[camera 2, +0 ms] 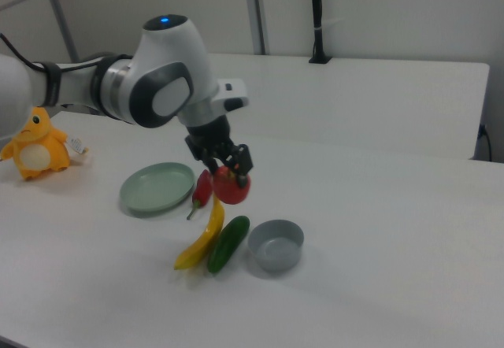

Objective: Red apple placed in the center of the desktop
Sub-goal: 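Lift the red apple up out of the grey bowl, then carry the apple beside the banana and lower it onto the table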

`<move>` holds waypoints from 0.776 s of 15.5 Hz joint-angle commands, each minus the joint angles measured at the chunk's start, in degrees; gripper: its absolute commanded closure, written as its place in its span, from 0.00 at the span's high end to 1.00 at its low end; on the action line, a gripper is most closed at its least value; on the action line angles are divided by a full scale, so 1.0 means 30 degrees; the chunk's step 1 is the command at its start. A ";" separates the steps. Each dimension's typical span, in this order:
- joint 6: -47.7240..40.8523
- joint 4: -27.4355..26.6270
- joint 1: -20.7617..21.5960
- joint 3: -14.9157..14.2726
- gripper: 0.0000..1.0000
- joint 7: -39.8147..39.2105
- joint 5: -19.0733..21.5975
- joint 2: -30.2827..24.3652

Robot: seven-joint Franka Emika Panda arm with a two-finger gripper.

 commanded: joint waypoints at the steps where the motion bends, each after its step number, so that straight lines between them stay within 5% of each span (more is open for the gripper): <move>1: -0.1230 -0.0065 0.0433 0.1443 0.50 0.1565 0.0223 -0.0305; 5: -0.1699 -0.0299 0.0462 0.3086 0.50 0.2477 -0.0070 -0.0247; 12: -0.1642 -0.1323 0.0521 0.4289 0.50 0.2507 -0.0479 0.0192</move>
